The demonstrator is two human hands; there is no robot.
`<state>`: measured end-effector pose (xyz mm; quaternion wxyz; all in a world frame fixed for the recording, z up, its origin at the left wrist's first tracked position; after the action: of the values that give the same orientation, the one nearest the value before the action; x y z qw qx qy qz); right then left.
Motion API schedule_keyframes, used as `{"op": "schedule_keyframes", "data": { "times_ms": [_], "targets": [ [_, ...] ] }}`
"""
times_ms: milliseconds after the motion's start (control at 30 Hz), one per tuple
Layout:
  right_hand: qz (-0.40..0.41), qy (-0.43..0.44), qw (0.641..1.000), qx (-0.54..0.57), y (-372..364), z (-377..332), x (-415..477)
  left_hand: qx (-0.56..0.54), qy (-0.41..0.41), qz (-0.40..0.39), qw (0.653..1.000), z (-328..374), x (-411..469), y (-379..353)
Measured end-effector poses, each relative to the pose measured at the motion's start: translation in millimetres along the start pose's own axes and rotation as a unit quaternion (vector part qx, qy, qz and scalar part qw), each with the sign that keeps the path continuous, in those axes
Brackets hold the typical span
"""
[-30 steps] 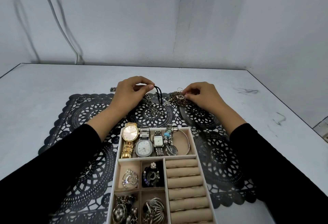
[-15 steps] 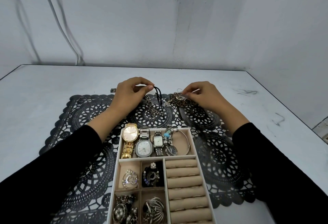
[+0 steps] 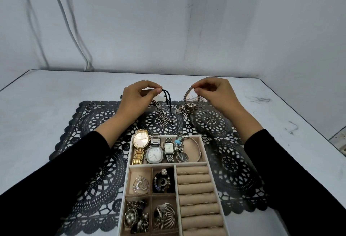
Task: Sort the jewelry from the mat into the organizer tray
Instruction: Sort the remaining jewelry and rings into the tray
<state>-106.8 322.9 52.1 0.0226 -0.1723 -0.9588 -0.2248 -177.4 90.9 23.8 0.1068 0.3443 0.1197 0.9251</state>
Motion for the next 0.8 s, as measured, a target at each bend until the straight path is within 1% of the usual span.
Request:
{"op": "schedule_keyframes", "data": {
  "times_ms": [133, 267, 433, 633, 800],
  "targets": [
    [0.011, 0.017, 0.998, 0.052, 2, -13, -8, 0.011, -0.01, 0.02, 1.0, 7, -1, 8],
    [0.026, 0.031, 0.997, 0.07, 3, -23, -15, 0.006, -0.017, 0.031, 0.999, 13, -5, 15],
    [0.041, 0.043, 0.991, 0.12, 7, -32, -26, -0.016, -0.016, 0.059, 0.998, 23, -11, 23],
    [0.046, 0.058, 0.983, 0.168, 10, -38, -37, -0.01, -0.025, 0.077, 0.997, 37, -22, 34],
    [0.018, 0.028, 0.989, 0.141, 5, -34, -40, -0.012, -0.023, 0.07, 0.997, 37, -30, 36]
  ]
}}
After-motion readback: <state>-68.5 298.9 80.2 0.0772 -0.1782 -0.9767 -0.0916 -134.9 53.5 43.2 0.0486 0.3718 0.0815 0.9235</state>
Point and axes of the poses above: each hand's wrist, its own x-axis towards the middle knuckle, its own y-axis out of the back of the hand, z = x × y, the point moved 6 cm from there along x, towards the middle knuckle, and after that the axes turned 14 degrees about -y, right-handed, at the moved point
